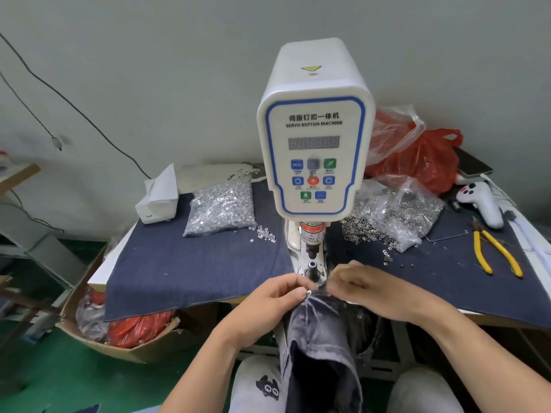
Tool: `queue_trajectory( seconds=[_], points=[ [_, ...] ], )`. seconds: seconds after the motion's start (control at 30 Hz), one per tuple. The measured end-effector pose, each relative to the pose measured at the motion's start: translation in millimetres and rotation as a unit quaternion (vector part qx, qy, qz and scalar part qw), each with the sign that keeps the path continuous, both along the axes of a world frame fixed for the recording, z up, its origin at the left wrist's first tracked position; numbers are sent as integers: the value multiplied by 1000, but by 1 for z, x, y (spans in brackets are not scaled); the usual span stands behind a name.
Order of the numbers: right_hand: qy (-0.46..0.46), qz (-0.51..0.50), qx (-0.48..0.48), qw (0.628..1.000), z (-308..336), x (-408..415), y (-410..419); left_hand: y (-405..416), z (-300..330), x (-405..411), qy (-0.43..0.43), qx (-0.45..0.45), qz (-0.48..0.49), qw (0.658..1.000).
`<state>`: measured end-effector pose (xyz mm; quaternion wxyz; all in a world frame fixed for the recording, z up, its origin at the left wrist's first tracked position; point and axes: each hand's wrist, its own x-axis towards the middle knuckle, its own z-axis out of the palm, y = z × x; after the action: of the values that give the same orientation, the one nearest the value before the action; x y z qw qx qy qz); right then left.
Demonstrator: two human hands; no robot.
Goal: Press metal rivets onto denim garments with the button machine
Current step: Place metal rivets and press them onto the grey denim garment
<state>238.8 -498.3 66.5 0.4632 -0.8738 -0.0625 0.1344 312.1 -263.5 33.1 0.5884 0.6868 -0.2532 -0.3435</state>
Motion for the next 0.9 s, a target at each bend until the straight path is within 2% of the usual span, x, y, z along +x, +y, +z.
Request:
queue_trajectory(
  seconds=[0.1,0.17,0.23,0.27,0.37,0.47,0.53,0.63,0.7,0.77,0.83,0.9],
  points=[
    [-52,-19,-114,992,1,0,27,-9,9,-6,-13,-1,7,1000],
    [-60,-16,-95,994,2,1,27,-7,8,-8,35,-5,33,999],
    [-44,-20,-11,999,1,-1,17,2,6,-7,82,-14,50,995],
    [-32,-33,37,998,-1,-2,13,7,5,-7,79,-10,44,996],
    [-1,-98,155,983,-12,-5,9,18,6,-10,-26,31,7,999],
    [37,-187,294,937,-23,-6,8,19,6,-18,-58,62,-15,996],
    [63,-215,375,899,-28,-10,5,16,5,-22,-81,119,-12,989],
    [82,-223,436,868,-34,-19,-3,16,7,-20,-122,156,-27,980],
    [91,-203,423,878,-35,-23,-13,18,8,-18,-95,112,-35,989],
    [85,-151,336,926,-32,-24,-23,19,11,-18,-52,73,-19,996],
    [72,-95,235,965,-24,-21,-29,16,13,-17,-60,55,-7,997],
    [67,-54,140,986,-12,-17,-29,10,17,-15,-83,45,-16,995]
  ],
)
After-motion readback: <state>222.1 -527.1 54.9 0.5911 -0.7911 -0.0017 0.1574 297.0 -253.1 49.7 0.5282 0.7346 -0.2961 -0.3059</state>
